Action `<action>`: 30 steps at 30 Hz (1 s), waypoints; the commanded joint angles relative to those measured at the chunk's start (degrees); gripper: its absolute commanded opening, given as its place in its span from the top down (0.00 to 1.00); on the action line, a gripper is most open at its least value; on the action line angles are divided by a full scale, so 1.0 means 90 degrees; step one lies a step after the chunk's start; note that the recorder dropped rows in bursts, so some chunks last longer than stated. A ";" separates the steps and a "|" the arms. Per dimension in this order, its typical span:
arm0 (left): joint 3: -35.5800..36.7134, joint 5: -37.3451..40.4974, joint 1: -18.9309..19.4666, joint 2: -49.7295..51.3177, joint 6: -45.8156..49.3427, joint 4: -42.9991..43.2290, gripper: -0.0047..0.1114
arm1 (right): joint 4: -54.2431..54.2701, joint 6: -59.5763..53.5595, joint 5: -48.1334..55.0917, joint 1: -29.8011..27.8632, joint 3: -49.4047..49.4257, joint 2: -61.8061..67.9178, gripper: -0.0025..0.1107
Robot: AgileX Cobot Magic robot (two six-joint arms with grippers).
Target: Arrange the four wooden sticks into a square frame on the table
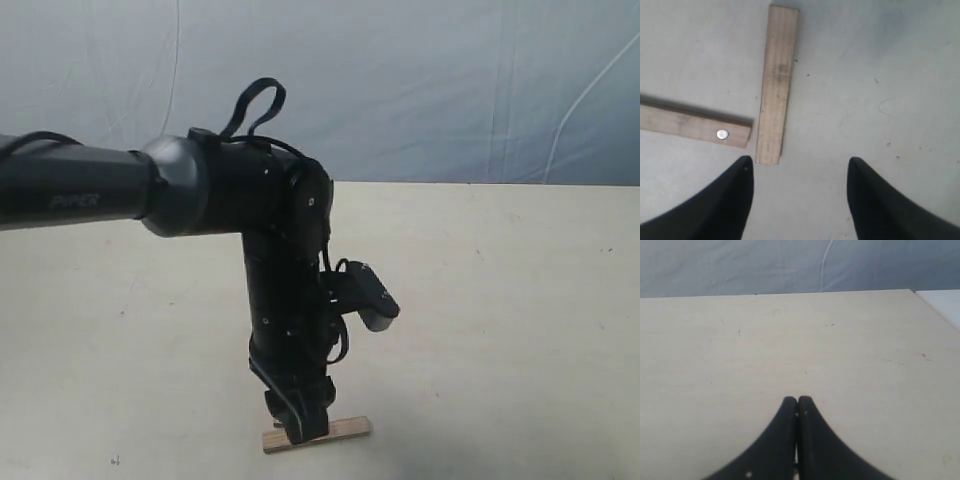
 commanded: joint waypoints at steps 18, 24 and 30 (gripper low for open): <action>0.1560 -0.1910 -0.0050 -0.1957 -0.0848 0.0272 0.50 | -0.1019 -0.0006 -0.1044 0.0027 -0.0004 -0.0023 0.99; 0.1560 -0.2020 -0.0050 -0.2038 -0.0867 0.0272 0.50 | -0.0855 0.0099 -0.2725 0.0027 -0.0004 -0.0023 0.99; 0.1649 -0.2042 -0.0038 -0.2318 -0.1458 0.0761 0.52 | 0.0247 0.1810 -0.2111 0.0073 -0.0545 0.0447 0.99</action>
